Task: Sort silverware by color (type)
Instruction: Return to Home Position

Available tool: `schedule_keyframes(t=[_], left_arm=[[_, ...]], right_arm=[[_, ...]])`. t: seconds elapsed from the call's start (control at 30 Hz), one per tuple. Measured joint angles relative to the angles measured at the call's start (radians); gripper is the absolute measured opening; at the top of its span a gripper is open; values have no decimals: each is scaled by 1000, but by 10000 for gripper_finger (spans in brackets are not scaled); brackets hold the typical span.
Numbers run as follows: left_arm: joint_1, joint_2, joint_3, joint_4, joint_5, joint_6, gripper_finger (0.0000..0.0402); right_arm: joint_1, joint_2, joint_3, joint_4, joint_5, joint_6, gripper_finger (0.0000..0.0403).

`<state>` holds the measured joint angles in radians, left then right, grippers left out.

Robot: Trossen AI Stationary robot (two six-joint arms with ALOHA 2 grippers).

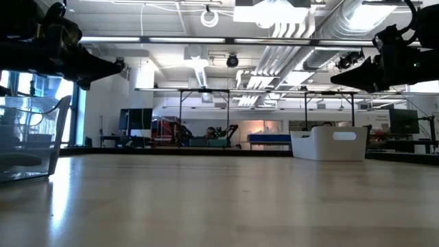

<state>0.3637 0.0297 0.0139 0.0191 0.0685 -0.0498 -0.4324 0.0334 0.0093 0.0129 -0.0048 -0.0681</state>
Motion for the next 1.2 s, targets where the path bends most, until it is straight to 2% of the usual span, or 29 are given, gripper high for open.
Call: schedule_keyframes(t=[0.13, 0.3, 0.43, 1.2], left_arm=[[0, 11, 0, 0, -1, -35, 3], [0, 12, 0, 0, -2, -9, 3], [0, 12, 0, 0, -2, -9, 3], [0, 12, 0, 0, -2, -8, 3]], right_arm=[[0, 0, 0, 0, 0, 38, 0], [1, 0, 0, 0, 0, 232, 0], [1, 0, 0, -1, 0, 296, 0], [1, 0, 0, -1, 1, 295, 0]])
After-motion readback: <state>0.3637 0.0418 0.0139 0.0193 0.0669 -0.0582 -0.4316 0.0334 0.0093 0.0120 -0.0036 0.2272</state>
